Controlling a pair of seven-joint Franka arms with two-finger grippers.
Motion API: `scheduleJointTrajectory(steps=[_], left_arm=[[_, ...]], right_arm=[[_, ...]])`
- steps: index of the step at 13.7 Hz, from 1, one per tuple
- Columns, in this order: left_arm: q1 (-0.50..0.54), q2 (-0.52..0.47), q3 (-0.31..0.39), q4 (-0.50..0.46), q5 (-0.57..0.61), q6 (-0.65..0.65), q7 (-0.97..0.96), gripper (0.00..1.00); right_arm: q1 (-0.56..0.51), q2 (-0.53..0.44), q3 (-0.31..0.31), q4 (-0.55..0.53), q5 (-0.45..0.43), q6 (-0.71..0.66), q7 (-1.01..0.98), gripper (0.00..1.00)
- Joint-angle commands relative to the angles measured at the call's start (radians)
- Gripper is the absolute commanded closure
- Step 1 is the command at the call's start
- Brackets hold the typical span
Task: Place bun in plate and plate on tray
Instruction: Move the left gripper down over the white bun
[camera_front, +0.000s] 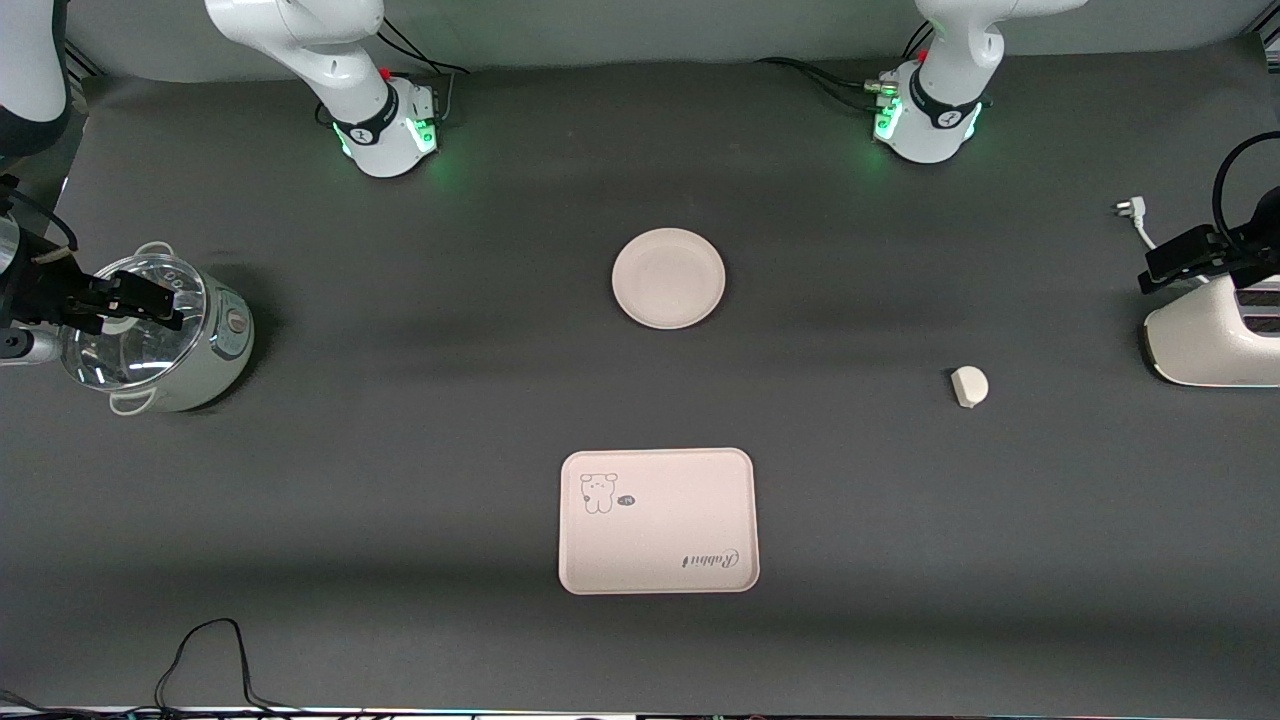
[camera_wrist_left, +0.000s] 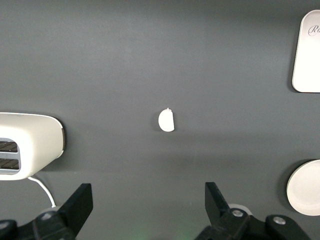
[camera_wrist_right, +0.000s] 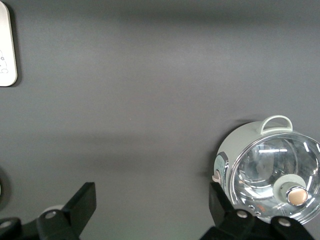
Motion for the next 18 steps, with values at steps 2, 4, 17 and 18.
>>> scheduleJointTrajectory(steps=[2,4,17,18], left_arm=[[-0.041,0.011,0.000,0.031,0.070,-0.033,0.011,0.00],[-0.031,0.013,-0.002,0.031,0.077,-0.034,0.000,0.00],[-0.026,0.107,-0.003,0.024,0.077,-0.033,0.005,0.00],[-0.028,0.121,-0.003,0.018,0.077,-0.027,0.006,0.00]], right_arm=[[0.001,-0.010,0.002,-0.005,-0.012,0.003,-0.003,0.00],[0.001,-0.010,0.002,-0.005,-0.012,0.003,-0.003,0.00],[0.003,-0.025,0.002,-0.005,-0.011,-0.006,-0.003,0.00],[0.003,-0.025,0.002,-0.005,-0.011,-0.006,-0.003,0.00]])
